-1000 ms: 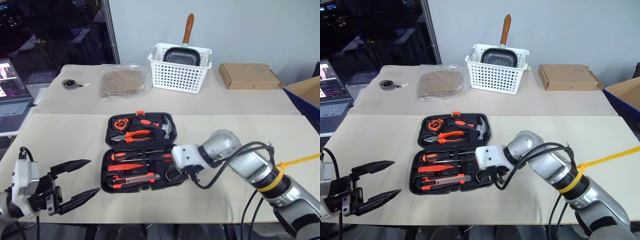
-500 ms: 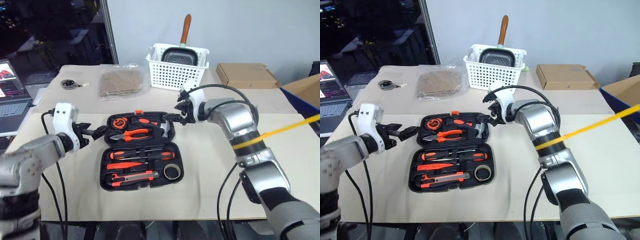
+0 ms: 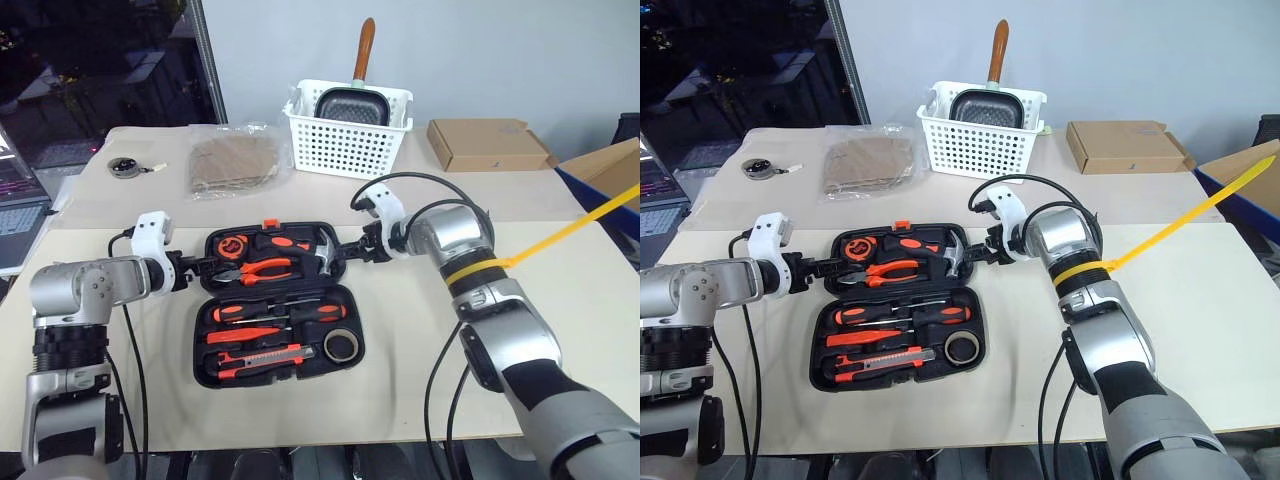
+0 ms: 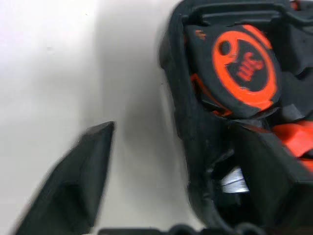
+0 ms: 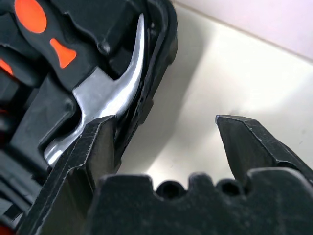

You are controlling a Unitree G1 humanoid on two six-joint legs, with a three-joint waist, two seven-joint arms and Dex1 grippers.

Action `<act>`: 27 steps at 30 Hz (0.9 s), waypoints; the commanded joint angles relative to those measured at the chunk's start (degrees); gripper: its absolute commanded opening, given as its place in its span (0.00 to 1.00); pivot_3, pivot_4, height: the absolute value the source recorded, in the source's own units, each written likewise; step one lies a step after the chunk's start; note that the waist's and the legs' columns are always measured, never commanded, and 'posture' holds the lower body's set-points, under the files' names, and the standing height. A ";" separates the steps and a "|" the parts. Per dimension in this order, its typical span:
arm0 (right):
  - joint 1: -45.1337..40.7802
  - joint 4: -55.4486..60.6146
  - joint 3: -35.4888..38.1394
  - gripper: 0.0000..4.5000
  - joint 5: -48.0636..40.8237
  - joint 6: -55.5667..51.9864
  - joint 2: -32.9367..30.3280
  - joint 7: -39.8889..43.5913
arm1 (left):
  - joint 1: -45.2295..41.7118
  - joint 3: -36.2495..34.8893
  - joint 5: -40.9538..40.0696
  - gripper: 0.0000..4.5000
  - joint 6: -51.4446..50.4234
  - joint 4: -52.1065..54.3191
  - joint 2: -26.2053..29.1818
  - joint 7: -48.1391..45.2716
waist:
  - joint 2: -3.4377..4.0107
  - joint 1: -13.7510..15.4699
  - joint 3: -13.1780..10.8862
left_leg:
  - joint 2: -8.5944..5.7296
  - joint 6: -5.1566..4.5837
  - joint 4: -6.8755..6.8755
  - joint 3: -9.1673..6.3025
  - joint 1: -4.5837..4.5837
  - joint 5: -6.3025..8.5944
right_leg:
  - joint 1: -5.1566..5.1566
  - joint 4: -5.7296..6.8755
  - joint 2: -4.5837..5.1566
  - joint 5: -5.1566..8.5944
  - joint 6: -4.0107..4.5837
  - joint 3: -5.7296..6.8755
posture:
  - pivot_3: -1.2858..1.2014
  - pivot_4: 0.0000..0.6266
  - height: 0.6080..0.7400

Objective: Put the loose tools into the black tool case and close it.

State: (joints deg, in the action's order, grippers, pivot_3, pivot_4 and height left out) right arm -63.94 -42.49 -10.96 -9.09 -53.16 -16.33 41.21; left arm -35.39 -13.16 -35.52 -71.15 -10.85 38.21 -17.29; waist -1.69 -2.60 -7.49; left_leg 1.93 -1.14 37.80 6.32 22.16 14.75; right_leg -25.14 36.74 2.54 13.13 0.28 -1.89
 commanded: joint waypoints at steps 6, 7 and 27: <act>-1.16 -3.93 2.73 0.25 0.06 2.29 0.93 1.05 | -4.28 1.65 3.55 0.12 3.93 -5.48 -3.29 -3.54 | 0.00 0.21 0.00 | -0.01 -0.14 0.00 -0.02 -0.37 -0.06 | 0.12 0.15 -0.04 -0.06 0.10 -0.14 | 0.52 0.24 1.00; -1.30 -3.63 4.29 0.15 -1.07 1.95 0.87 1.33 | -4.72 2.38 4.10 0.04 5.36 -6.12 -3.55 -4.72 | -0.01 0.38 0.00 | -0.03 -0.15 0.00 -0.04 -0.39 -0.12 | 0.14 0.23 -0.02 -0.06 0.11 -0.12 | 0.52 0.24 1.00; 6.70 6.31 18.22 0.00 -6.07 25.83 -1.89 -0.29 | -20.81 14.60 22.88 0.00 44.24 -31.86 -8.90 -22.89 | 0.00 1.28 0.00 | -0.11 0.03 0.04 0.04 1.03 -0.52 | -0.96 -0.12 -0.01 -0.43 -0.09 0.04 | 0.52 0.24 1.00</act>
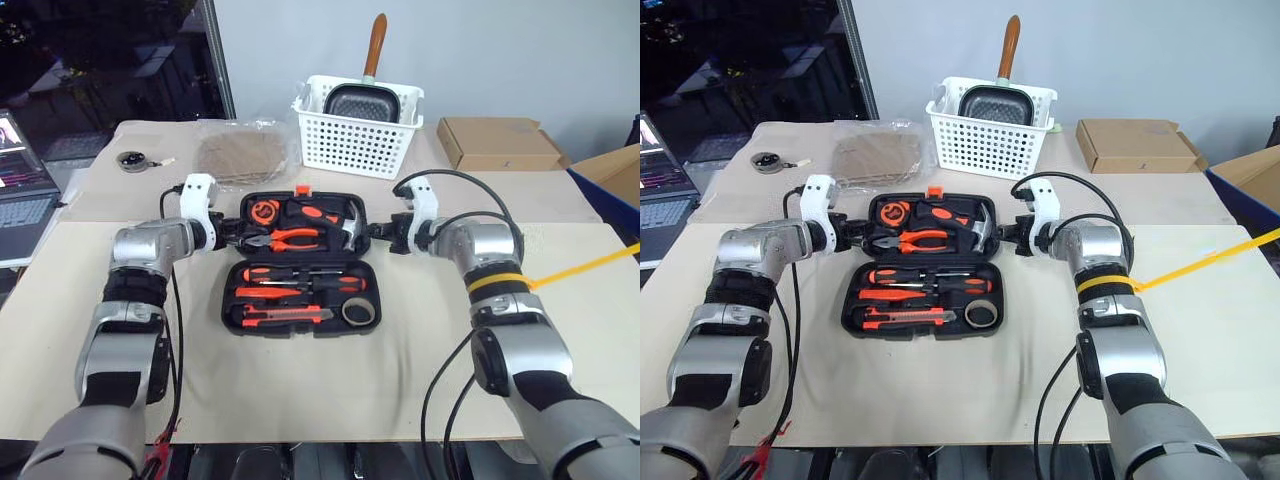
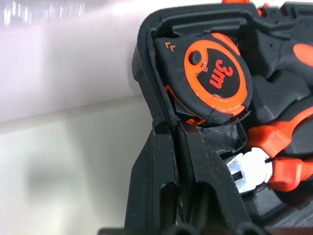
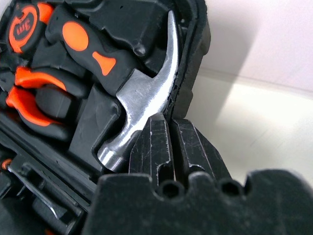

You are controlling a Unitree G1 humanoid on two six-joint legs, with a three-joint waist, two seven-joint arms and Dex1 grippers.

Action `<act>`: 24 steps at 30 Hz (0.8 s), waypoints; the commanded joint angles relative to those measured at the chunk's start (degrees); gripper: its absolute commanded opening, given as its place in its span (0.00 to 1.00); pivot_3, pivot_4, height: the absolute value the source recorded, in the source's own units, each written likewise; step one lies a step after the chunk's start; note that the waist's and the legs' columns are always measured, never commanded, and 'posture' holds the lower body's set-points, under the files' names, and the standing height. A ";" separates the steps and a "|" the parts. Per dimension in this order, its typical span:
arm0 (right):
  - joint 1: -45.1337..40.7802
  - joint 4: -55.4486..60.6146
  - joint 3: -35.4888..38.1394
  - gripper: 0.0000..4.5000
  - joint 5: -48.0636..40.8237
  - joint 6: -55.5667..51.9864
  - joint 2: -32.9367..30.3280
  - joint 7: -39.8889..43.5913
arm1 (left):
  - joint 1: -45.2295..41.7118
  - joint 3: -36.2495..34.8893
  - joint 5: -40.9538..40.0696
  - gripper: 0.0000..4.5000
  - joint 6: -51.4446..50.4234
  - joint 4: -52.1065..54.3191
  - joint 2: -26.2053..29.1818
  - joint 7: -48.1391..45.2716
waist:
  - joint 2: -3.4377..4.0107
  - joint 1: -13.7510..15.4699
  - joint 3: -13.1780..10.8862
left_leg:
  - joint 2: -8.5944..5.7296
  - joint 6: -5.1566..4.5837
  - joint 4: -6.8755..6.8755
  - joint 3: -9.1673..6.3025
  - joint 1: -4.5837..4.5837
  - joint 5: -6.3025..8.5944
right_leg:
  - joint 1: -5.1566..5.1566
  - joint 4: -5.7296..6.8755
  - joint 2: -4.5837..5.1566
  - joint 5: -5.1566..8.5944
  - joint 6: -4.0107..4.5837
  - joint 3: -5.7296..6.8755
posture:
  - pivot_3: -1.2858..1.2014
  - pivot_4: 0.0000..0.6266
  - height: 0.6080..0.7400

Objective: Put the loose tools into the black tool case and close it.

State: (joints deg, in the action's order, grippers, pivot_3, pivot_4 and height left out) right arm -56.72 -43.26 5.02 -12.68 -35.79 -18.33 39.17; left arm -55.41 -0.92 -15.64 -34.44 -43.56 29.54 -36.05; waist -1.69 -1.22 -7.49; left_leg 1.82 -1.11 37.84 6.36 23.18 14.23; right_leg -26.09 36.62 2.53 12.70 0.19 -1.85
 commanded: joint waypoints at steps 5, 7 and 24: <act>9.73 23.46 4.09 0.00 -7.34 14.57 -0.21 7.25 | 10.67 2.81 5.36 0.00 20.03 14.49 3.02 -8.33 | 0.01 -0.80 -0.01 | 0.11 0.03 -0.07 0.01 0.03 -0.01 | -0.09 0.04 -0.03 0.00 0.00 -0.04 | 0.52 0.24 1.00; 12.61 27.53 3.95 0.00 -8.04 15.37 -0.51 8.08 | 14.60 3.75 6.75 0.00 24.50 18.90 4.48 -10.05 | 0.03 -1.06 -0.01 | 0.12 0.02 -0.08 0.01 0.05 0.00 | -0.14 0.04 -0.01 0.01 -0.01 -0.04 | 0.52 0.24 1.00; 40.46 50.71 -5.21 0.00 0.45 38.34 -15.17 20.81 | 38.94 1.11 13.59 0.00 45.45 34.60 16.24 -11.33 | 0.09 -1.01 -0.01 | 0.13 -0.73 -0.03 0.23 -1.48 0.44 | 1.18 0.03 -0.05 0.15 -0.06 -0.44 | 0.52 0.24 1.00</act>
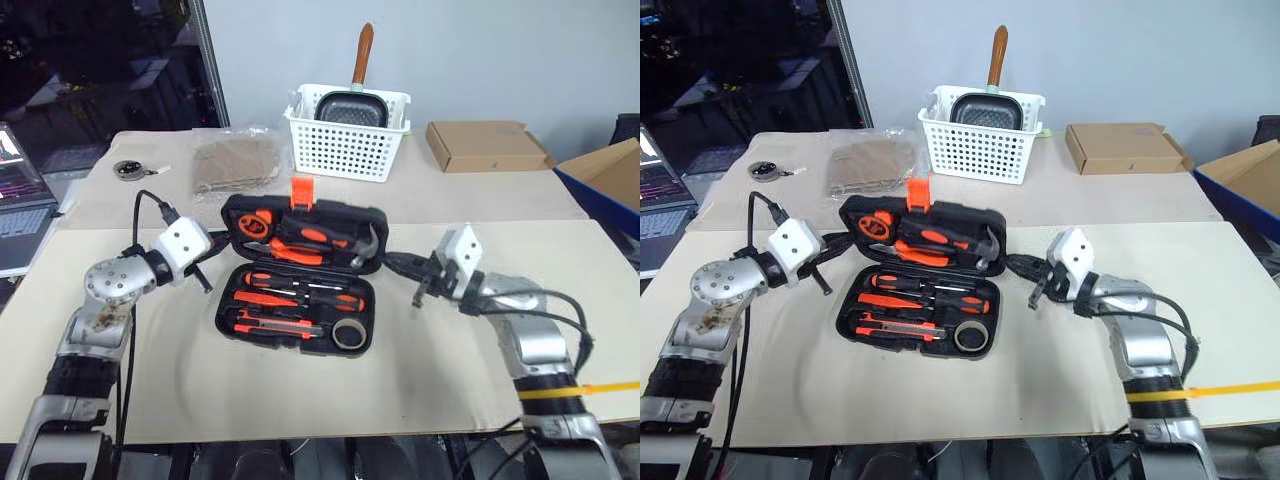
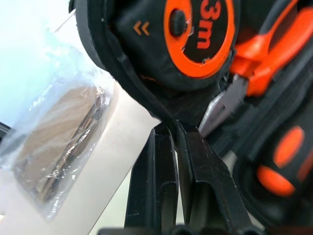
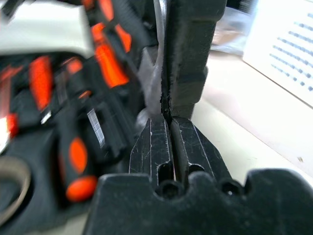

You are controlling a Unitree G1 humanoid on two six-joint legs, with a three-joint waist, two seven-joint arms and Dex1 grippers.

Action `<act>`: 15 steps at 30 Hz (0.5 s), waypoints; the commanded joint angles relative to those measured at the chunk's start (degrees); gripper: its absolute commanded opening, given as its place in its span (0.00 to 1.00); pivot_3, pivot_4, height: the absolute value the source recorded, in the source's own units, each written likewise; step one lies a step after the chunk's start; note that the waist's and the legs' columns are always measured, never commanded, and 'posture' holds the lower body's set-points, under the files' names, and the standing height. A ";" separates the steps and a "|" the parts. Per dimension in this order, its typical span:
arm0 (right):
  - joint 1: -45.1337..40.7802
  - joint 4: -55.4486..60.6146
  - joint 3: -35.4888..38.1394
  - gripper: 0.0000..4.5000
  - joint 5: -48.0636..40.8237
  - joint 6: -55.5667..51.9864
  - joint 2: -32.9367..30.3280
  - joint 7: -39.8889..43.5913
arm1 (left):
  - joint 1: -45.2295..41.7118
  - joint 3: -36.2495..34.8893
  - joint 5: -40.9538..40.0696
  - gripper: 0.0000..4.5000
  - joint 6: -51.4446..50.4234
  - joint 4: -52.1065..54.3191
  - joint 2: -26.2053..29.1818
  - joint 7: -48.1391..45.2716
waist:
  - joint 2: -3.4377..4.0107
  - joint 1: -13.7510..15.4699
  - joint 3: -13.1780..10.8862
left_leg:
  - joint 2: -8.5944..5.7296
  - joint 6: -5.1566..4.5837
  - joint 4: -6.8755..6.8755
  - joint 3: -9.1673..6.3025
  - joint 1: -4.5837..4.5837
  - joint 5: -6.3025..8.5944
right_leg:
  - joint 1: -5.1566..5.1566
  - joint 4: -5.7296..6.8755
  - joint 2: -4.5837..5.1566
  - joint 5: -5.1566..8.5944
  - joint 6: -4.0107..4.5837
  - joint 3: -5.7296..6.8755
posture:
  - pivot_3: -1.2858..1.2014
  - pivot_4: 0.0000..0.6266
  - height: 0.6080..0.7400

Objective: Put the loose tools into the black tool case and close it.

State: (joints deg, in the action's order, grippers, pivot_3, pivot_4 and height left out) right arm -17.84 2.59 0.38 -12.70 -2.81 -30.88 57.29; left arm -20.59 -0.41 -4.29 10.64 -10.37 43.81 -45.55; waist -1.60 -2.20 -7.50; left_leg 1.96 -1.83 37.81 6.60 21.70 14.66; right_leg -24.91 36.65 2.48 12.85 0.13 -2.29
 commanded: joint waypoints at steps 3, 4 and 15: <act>4.41 5.13 -0.89 0.00 4.47 11.50 -6.60 3.03 | 9.14 -2.96 -2.13 0.00 -3.98 4.13 4.84 -4.36 | 0.00 -0.08 0.00 | -0.01 0.00 0.01 0.06 -0.34 0.00 | 0.31 -0.01 0.06 0.03 -0.05 -0.05 | 0.52 0.24 1.00; 5.03 4.61 -0.95 0.00 6.53 14.12 -8.18 2.58 | 10.87 -4.57 -4.36 0.00 -6.05 4.96 5.88 -5.74 | 0.00 -0.14 0.00 | 0.00 -0.05 0.00 0.07 -0.57 0.04 | 0.57 -0.08 0.06 0.05 -0.08 -0.04 | 0.52 0.24 1.00; 19.12 8.59 3.93 0.51 0.39 7.71 -23.43 10.15 | 21.69 -21.51 -24.96 0.80 -32.04 18.57 14.49 -15.11 | -0.10 2.17 -0.15 | 0.02 -0.09 -0.03 -0.01 -0.49 0.08 | 0.63 -0.40 0.17 0.16 -0.07 0.23 | 0.52 0.24 1.00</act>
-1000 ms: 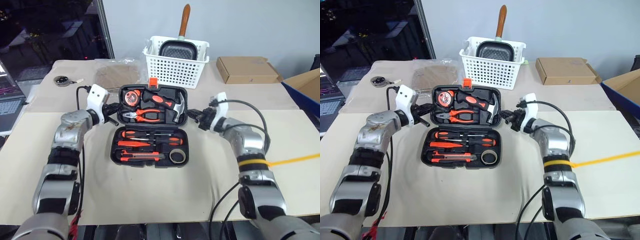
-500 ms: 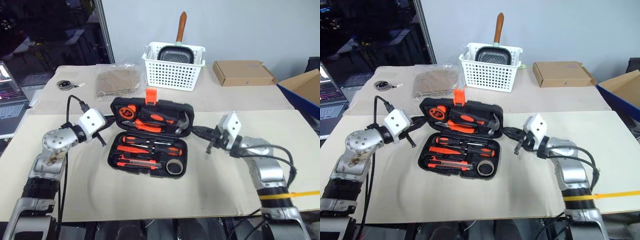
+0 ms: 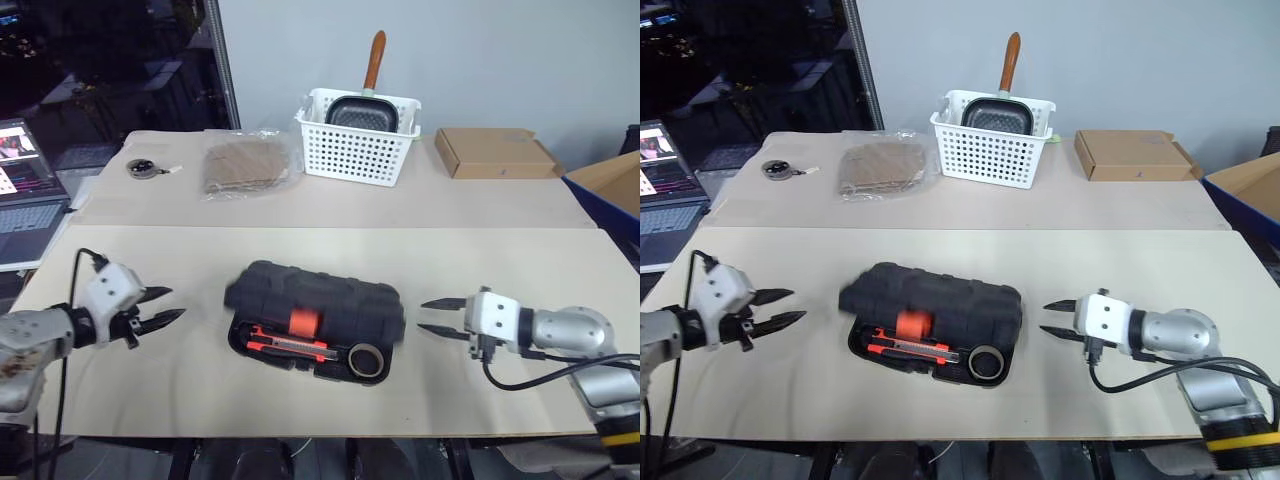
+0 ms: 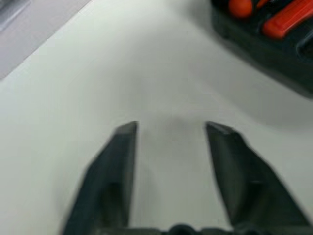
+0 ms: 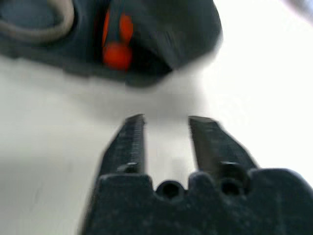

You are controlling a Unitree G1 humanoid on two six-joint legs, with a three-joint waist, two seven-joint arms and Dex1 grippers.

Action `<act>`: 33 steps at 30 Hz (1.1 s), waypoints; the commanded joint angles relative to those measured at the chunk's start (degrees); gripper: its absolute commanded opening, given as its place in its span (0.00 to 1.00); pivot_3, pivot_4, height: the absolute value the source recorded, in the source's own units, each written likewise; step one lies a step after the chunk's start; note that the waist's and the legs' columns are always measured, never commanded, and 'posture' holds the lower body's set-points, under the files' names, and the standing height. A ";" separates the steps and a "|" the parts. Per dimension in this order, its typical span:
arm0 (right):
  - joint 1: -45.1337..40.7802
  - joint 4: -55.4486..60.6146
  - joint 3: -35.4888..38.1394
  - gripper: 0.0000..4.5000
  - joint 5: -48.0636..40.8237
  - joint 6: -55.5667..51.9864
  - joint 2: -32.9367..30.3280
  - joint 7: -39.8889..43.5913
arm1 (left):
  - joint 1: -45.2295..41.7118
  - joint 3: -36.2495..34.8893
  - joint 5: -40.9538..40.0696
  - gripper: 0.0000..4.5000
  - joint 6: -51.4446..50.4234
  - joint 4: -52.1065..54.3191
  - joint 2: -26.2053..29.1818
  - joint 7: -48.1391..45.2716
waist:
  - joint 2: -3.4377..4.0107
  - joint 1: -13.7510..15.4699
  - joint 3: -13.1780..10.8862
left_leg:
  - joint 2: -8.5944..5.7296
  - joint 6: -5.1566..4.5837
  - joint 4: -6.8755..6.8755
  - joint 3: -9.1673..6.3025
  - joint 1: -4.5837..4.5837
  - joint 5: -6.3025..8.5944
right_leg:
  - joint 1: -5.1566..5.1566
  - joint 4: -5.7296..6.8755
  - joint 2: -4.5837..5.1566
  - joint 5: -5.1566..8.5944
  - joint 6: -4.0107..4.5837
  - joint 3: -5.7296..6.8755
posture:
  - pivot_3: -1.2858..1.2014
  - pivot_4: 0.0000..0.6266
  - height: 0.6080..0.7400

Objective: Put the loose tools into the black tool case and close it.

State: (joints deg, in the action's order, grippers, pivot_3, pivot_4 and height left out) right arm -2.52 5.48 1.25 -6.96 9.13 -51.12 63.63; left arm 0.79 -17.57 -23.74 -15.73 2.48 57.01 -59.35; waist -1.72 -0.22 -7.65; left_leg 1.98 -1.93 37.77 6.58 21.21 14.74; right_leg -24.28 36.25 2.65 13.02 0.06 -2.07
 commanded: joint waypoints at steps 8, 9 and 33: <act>15.40 25.00 6.44 0.45 -25.23 -23.87 -9.61 10.45 | 2.44 -10.18 -23.81 0.87 -17.28 19.19 0.25 -8.85 | 0.03 -0.49 -0.03 | 0.08 -0.05 0.01 0.00 -0.01 0.07 | 0.07 -0.08 -0.07 0.01 -0.03 -0.10 | 0.52 0.24 1.00; 15.11 26.29 5.33 0.40 -25.93 -25.28 -9.67 10.00 | 3.32 -10.78 -25.28 0.88 -17.72 20.71 0.59 -10.63 | 0.01 -0.60 -0.02 | 0.12 -0.05 0.01 -0.01 -0.03 0.07 | 0.09 -0.11 -0.08 0.01 -0.03 -0.10 | 0.52 0.24 1.00; -30.21 4.76 -21.63 0.01 0.18 -46.62 20.46 -19.18 | 14.39 -16.84 -24.80 1.00 -16.14 33.44 1.12 -15.92 | 0.03 -1.19 -0.04 | 0.19 0.11 0.02 0.08 -0.05 -0.03 | -0.10 -0.04 -0.26 0.17 0.54 -0.07 | 0.52 0.24 1.00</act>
State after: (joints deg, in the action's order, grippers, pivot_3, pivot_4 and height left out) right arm -29.44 12.21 -21.04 -8.60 -38.41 -31.94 46.82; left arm 15.57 -33.51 -49.02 -32.40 35.15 58.43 -76.53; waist -1.70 -1.41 -7.69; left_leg 2.17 -1.82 37.79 6.66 21.19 14.71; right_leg -24.40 36.21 2.37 13.13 0.58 -2.14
